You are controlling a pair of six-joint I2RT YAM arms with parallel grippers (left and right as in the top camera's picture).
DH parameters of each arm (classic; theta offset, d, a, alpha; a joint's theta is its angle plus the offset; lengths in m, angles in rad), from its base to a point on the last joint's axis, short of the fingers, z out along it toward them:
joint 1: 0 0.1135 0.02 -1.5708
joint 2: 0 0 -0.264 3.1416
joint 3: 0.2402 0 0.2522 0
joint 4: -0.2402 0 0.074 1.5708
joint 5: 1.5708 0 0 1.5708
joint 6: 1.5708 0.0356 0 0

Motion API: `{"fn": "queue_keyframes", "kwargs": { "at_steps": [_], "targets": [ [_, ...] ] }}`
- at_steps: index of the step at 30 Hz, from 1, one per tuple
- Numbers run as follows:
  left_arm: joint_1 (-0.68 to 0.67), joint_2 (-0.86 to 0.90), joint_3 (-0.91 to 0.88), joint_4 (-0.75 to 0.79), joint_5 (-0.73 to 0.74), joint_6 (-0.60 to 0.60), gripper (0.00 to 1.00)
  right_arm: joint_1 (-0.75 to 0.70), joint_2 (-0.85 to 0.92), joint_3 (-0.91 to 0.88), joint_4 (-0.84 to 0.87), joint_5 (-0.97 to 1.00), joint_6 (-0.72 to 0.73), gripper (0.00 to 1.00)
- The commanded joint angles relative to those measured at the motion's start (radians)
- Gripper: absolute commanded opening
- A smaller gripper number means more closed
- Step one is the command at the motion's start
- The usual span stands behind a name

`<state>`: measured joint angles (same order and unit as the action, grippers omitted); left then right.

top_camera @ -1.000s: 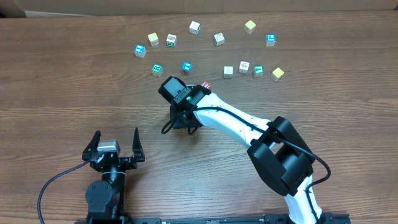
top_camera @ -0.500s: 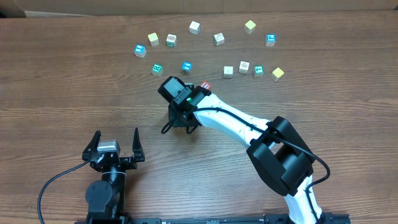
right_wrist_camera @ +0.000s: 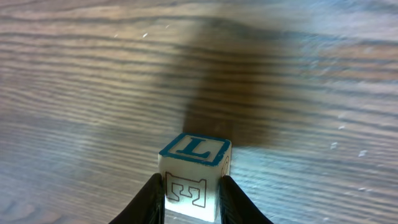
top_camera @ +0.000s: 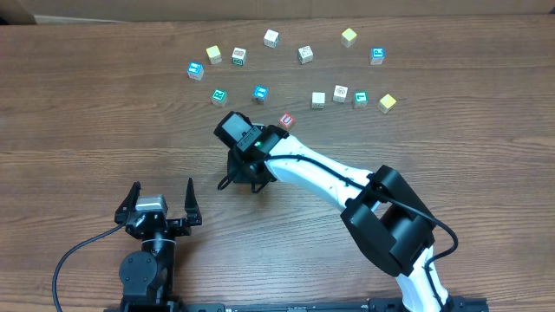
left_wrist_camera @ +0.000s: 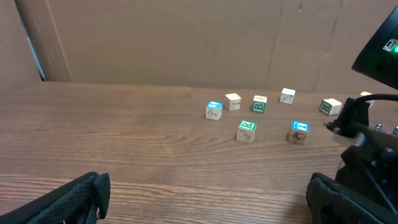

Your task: Form a horizontal line

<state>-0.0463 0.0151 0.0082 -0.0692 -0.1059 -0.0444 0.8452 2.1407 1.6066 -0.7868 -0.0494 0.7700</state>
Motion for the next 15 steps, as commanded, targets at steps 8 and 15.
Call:
{"fn": "queue_keyframes", "kwargs": {
  "at_steps": [8, 15],
  "targets": [
    [-0.008, -0.01, -0.002, -0.001, -0.002, 0.023, 0.99, 0.014, 0.015, -0.013, 0.05, -0.021, 0.015, 0.25],
    [-0.008, -0.01, -0.002, -0.001, -0.002, 0.023, 0.99, 0.03, 0.015, -0.013, 0.061, -0.008, 0.015, 0.25]
  ]
}}
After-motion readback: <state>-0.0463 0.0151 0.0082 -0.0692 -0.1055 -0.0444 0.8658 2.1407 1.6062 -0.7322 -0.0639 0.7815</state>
